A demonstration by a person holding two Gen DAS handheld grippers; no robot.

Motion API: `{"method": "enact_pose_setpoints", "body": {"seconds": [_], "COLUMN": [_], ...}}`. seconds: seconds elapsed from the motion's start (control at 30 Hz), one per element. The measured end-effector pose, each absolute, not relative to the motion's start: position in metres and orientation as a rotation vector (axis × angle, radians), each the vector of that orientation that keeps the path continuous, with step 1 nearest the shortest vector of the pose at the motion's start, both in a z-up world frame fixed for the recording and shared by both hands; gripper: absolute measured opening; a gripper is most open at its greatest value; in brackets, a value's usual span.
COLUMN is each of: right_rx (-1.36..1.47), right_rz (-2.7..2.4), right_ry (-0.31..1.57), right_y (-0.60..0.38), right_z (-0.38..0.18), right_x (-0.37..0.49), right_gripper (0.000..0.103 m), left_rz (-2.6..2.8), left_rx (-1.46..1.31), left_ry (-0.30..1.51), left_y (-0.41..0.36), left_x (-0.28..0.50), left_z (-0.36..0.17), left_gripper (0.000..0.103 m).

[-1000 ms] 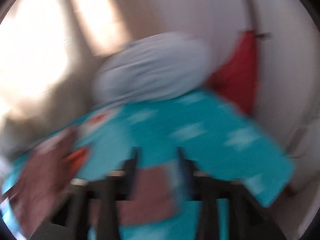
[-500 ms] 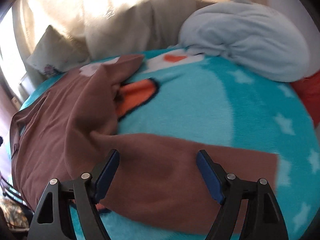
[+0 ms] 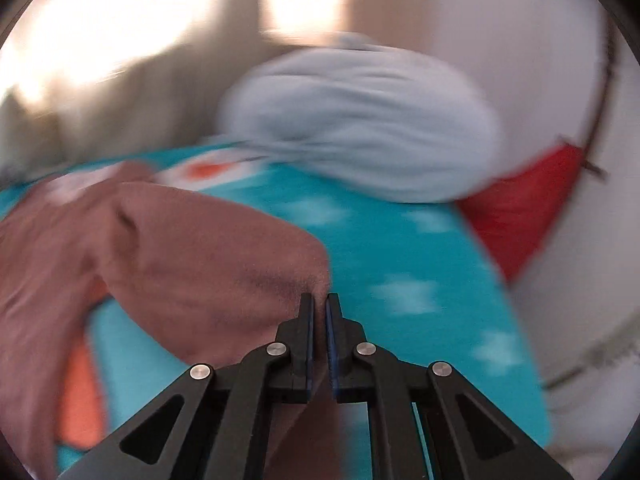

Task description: Fold small clothes

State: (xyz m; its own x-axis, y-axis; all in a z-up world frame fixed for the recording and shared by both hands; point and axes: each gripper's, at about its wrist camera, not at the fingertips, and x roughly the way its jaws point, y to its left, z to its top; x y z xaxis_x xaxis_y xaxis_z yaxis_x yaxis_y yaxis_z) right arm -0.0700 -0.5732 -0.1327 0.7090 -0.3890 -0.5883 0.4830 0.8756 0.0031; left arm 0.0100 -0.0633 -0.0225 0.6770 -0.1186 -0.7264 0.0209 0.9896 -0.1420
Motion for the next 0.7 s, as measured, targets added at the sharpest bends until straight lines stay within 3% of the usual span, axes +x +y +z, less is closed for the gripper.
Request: {"method": "enact_pose_setpoints", "body": {"seconds": [0.13,0.27,0.3,0.33,0.4,0.7], "right_rx": [0.241,0.506,0.544,0.575,0.604,0.552], "right_rz": [-0.703,-0.532,-0.459,-0.355,-0.147,0.365], "right_ry": [0.663,0.588,0.548,0.511,0.468,0.614], "right_y": [-0.628,-0.635,-0.625,-0.610,-0.573,-0.422], "right_z": [-0.146,-0.144,-0.140,-0.135,-0.130,-0.160], "right_x": [-0.072,-0.105,-0.116,-0.129,-0.148,-0.193], "right_gripper": [0.007,0.013,0.028,0.049,0.064,0.064], "left_rz": [-0.068,-0.083,-0.090,-0.099,-0.125,-0.226], "left_rx": [-0.147,-0.156,-0.160,-0.165,-0.181,-0.172], "left_ry": [0.843,0.888,0.899,0.906,0.922,0.946], "left_y": [-0.048,-0.032,-0.027,-0.025,-0.019,-0.023], "left_x": [0.011,0.007,0.006,0.004,0.000,-0.019], "left_z": [-0.031,-0.045,-0.050,-0.053,-0.061,-0.094], "left_gripper": [0.103,0.103,0.103,0.103,0.103,0.103]}}
